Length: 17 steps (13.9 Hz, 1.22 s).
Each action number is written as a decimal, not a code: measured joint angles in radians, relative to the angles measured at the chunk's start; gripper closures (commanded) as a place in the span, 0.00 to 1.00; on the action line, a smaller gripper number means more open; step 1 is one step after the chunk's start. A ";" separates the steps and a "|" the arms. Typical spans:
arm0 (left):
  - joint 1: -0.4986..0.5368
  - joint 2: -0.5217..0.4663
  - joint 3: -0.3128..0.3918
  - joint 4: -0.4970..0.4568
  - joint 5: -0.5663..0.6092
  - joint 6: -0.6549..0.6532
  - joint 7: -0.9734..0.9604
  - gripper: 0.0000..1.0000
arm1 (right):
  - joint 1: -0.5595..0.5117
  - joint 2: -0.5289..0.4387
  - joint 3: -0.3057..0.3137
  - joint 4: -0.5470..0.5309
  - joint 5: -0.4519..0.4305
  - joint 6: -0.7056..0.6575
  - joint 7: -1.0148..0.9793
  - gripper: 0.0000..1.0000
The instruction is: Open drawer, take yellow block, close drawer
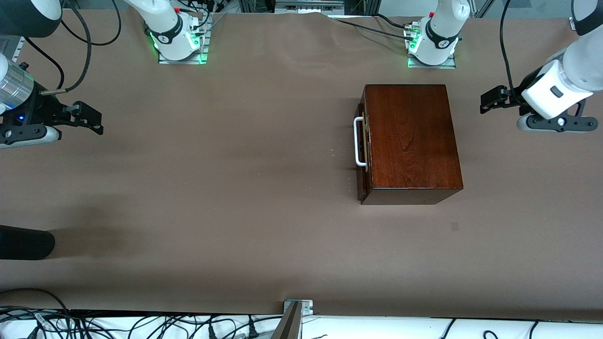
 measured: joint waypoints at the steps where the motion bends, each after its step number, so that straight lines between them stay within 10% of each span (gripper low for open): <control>1: -0.001 0.004 -0.004 0.000 0.000 -0.020 0.008 0.00 | 0.000 0.000 0.000 0.000 0.000 0.000 0.000 0.00; 9: -0.025 0.118 -0.317 0.000 -0.003 0.119 -0.088 0.00 | 0.002 0.000 0.002 0.000 0.000 0.000 0.000 0.00; 17: -0.198 0.322 -0.339 -0.002 0.015 0.319 -0.407 0.00 | 0.002 0.000 0.002 0.000 0.000 0.001 0.000 0.00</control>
